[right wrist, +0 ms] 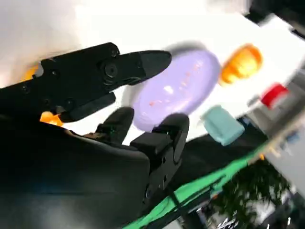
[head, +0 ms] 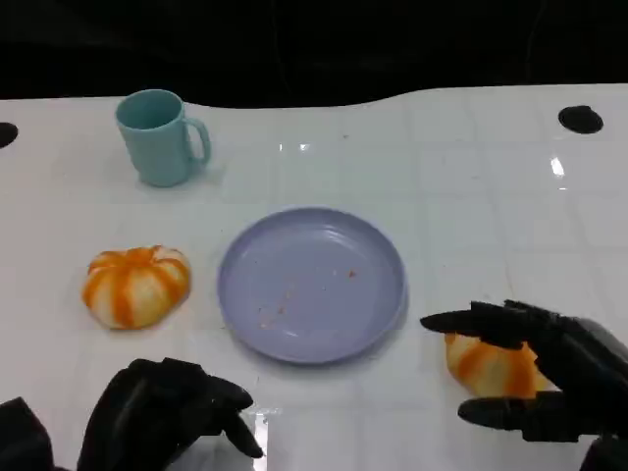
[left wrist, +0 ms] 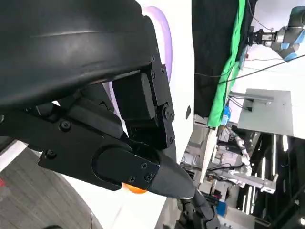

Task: Grasp the bread from the table and place it into the plate.

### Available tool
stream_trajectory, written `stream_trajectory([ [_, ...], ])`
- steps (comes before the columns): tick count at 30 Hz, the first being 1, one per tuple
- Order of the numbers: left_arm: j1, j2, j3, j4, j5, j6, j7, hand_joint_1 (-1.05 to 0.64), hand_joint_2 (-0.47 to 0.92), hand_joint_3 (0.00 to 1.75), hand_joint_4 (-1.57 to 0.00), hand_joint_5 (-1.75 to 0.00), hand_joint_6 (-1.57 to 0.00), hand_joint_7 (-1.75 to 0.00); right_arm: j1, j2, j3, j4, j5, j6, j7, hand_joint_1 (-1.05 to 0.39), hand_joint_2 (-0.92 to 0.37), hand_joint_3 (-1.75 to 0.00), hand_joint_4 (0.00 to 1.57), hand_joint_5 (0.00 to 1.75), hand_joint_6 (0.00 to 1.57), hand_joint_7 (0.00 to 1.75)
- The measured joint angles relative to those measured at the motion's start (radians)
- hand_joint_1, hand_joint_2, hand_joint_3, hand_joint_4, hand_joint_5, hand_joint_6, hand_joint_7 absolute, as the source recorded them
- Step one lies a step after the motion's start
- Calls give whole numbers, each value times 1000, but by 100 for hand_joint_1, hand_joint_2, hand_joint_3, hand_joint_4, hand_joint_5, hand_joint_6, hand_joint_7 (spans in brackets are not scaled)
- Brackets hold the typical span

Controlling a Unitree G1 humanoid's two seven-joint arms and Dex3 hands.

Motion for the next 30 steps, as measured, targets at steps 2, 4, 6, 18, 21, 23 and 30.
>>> stream_trajectory([
  [2, 1, 0, 0, -1, 0, 1, 0, -94, 83, 0, -127, -88, -157, -1, -2, -34, 3, -32, -80, 9, -4, -64, -92, -3, 2, 50, 25, 12],
  [4, 1, 1, 0, -3, 0, 1, 0, -94, 83, 0, -127, -88, -157, -1, -2, -57, 6, -66, -144, 36, -2, -64, -91, -2, 0, 49, 25, 10],
  [6, 1, 1, 0, -3, 0, 1, 0, -94, 83, 0, -127, -88, -157, -1, -2, -71, 12, -101, -191, 79, 8, -64, -91, -1, 0, 48, 26, 9],
  [18, 1, 0, 0, -7, 0, 9, 1, -95, 83, 0, -128, -87, -156, -1, -6, -85, 83, -184, -430, 277, 47, -58, -88, 0, 7, 48, 34, 5],
  [21, 0, -1, -1, -7, 1, 8, 1, -95, 84, 0, -128, -86, -156, -1, -22, -85, 103, -166, -472, 296, 34, -58, -89, -1, 9, 46, 35, 3],
  [23, 0, -2, -1, -7, 1, 8, 1, -94, 85, 1, -128, -86, -156, -1, -33, -83, 120, -148, -498, 311, 20, -59, -89, -1, 9, 45, 35, 3],
  [30, 1, -2, -1, -11, 1, 8, 1, -94, 86, 0, -127, -86, -156, -1, -74, -71, 170, -89, -568, 378, 1, -61, -92, -5, 9, 41, 34, 1],
])
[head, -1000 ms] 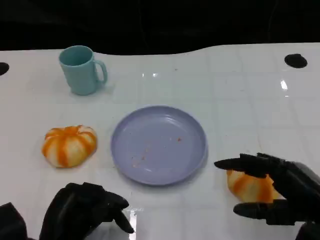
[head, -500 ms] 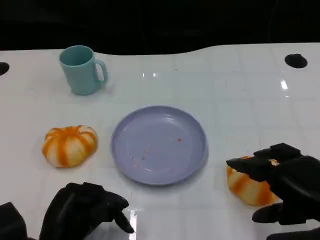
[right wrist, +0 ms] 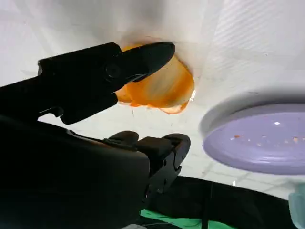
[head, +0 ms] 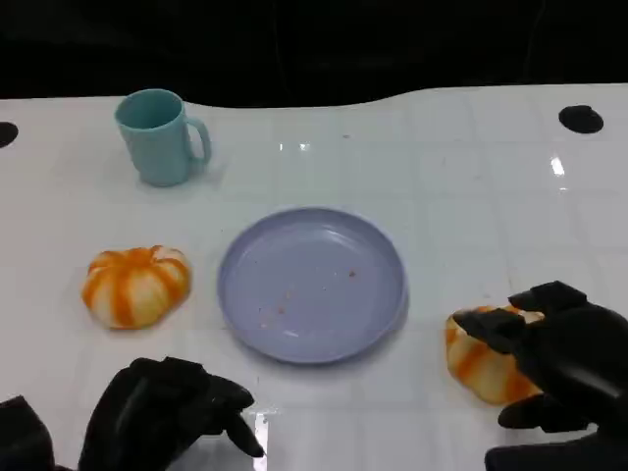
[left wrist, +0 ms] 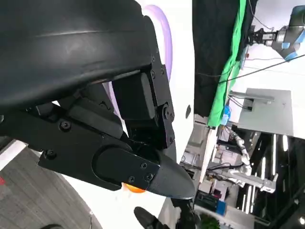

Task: Grasp the bread from the table and place it into the plate.

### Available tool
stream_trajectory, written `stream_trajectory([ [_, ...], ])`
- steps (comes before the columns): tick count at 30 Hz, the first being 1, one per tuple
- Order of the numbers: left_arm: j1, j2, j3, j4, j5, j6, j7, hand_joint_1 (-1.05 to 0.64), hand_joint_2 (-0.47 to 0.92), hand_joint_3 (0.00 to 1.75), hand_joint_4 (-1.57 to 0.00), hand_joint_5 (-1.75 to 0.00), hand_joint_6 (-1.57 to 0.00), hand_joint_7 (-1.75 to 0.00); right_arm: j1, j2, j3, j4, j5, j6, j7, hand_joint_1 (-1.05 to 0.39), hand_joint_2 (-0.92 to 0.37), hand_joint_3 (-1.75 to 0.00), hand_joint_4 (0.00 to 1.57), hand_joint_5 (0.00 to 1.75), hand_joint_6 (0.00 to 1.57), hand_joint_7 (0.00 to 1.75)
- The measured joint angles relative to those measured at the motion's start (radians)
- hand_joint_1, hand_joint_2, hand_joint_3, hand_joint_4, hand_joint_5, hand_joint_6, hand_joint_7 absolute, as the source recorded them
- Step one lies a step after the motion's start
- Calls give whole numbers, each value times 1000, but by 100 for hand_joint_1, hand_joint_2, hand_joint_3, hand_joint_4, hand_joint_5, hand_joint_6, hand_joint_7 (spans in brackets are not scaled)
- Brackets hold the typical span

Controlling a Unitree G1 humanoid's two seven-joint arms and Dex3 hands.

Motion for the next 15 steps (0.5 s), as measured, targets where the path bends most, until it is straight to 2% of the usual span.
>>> stream_trajectory([
  [5, 3, 0, -1, -6, 0, 0, 0, -95, 85, 0, -128, -87, -157, -1, -31, 0, 33, 51, -16, 38, -3, -62, -92, -9, 8, 41, 34, 0],
  [15, 9, -4, -4, -23, 0, 5, 0, -94, 85, 0, -128, -86, -157, -1, -83, 0, 78, 177, -20, 61, -53, -61, -92, -13, 9, 42, 35, 1],
])
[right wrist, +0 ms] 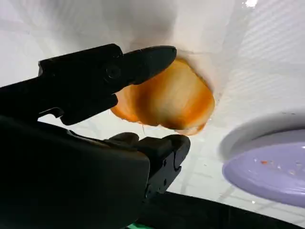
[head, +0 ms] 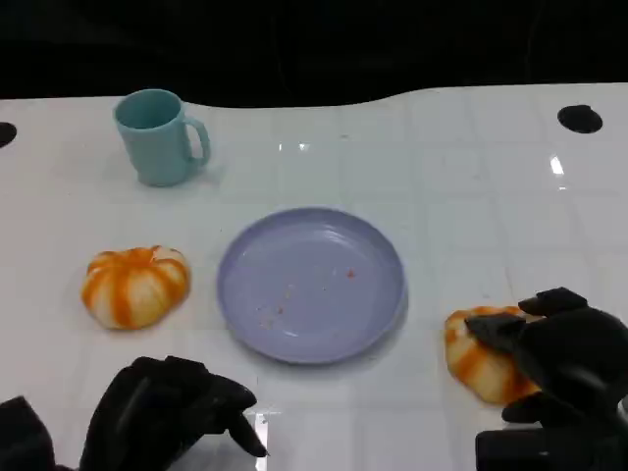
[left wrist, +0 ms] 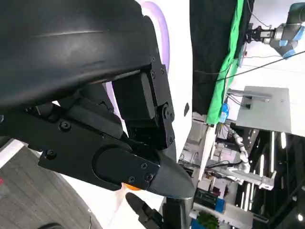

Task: Grasp the bread from the table and place it into the plate.

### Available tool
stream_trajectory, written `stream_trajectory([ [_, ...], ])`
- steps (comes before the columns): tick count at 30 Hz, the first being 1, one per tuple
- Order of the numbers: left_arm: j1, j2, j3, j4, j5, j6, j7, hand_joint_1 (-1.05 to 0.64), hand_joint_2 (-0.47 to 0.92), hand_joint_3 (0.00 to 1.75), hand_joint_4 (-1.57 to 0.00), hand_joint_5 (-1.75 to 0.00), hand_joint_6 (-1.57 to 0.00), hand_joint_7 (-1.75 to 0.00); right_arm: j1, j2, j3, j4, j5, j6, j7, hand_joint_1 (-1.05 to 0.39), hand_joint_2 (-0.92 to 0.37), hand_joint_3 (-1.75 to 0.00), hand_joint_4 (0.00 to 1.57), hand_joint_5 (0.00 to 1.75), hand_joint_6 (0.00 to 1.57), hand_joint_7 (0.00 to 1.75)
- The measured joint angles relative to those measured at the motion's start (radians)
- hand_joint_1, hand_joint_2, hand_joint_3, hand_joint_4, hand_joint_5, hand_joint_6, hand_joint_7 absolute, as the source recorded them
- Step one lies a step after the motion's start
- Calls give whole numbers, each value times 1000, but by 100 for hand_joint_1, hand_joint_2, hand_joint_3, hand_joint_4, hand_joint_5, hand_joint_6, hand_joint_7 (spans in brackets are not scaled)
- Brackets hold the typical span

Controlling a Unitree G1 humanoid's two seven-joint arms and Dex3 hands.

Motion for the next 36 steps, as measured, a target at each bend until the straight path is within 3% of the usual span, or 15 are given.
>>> stream_trajectory([
  [9, 16, -1, -3, -21, 0, 2, 7, -94, 85, 0, -128, -85, -157, -1, -63, 17, 44, 62, 11, 32, 4, -58, -92, -18, 17, 42, 44, 4],
  [15, 19, -2, -7, -31, 0, 10, 20, -94, 86, 0, -129, -85, -157, -1, -111, 38, 57, 95, 41, 68, 35, -53, -92, -14, 31, 45, 54, 7],
  [21, 20, -4, -15, -49, 0, 17, 21, -94, 86, 0, -129, -84, -156, 0, -158, 43, 71, 107, 60, 106, 97, -48, -92, -10, 58, 59, 80, 17],
  [28, 24, -6, -15, -55, 0, 18, 25, -94, 86, 0, -129, -83, -156, 0, -196, 38, 86, 135, 67, 97, 93, -32, -92, -15, 75, 92, 100, 16],
  [32, 30, -6, -16, -58, 0, 19, 26, -94, 86, 0, -129, -82, -156, 0, -198, 35, 100, 183, 57, 48, -26, -26, -92, -14, 87, 104, 111, 21],
  [36, 33, -7, -18, -63, 1, 19, 32, -94, 87, 0, -130, -81, -156, 0, -225, 32, 134, 272, 17, -8, -170, -21, -92, -8, 89, 147, 120, 25],
])
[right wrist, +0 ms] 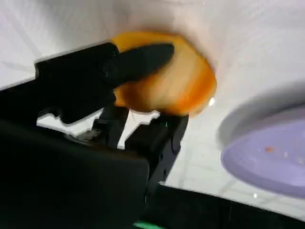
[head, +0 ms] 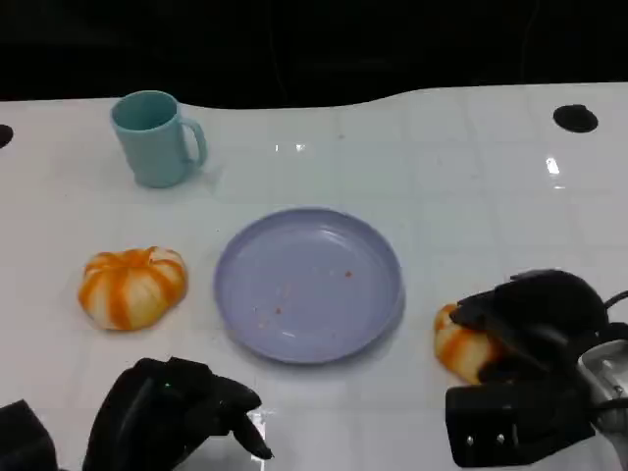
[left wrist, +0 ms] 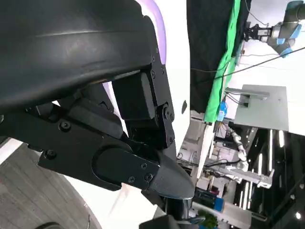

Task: Grasp the bread from the table and place it into the plate.

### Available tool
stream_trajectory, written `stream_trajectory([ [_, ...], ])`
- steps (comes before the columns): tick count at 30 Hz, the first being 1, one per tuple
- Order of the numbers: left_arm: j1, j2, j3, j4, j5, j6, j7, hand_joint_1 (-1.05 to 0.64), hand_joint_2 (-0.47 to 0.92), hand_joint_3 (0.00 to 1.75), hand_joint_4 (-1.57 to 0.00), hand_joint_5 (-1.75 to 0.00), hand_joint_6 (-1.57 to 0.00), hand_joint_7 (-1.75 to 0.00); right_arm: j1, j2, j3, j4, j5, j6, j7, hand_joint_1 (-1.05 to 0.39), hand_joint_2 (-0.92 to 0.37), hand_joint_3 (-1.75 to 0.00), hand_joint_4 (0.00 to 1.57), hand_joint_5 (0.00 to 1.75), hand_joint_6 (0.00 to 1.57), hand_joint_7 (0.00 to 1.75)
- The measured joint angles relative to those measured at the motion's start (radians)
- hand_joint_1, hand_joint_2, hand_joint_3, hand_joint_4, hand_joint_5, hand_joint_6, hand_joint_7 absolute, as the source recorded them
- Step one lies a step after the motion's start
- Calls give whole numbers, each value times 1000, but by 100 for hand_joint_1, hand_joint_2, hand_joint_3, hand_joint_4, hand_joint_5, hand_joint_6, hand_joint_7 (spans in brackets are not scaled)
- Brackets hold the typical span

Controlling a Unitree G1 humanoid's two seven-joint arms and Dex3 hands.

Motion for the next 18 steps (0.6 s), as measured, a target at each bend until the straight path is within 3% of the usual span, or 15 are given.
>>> stream_trajectory([
  [3, 3, 0, -2, -1, 5, 0, 5, -95, 87, 0, -130, -81, -156, 0, -37, -1, 23, 85, -17, -41, -101, -23, -92, -11, 87, 157, 119, 32],
  [7, 5, 0, -4, -2, 6, 0, 7, -95, 87, 0, -130, -80, -156, 0, -73, -1, 36, 166, -22, -73, -193, -24, -92, -16, 84, 172, 93, 97],
  [11, 7, 0, -5, -3, 7, 0, 12, -95, 87, 0, -131, -80, -156, 0, -91, 2, 36, 223, -5, -101, -271, -23, -86, -22, 89, 175, 81, 134],
  [15, 7, 0, -6, -5, 7, 0, 18, -94, 87, 0, -131, -79, -156, 0, -98, 5, 33, 269, 21, -146, -345, -21, -83, -28, 91, 175, 78, 144],
  [18, 7, 0, -6, -4, 7, 0, 18, -94, 88, 0, -131, -79, -155, 0, -98, 6, 29, 276, 37, -164, -372, -19, -60, -67, 92, 175, 79, 145],
])
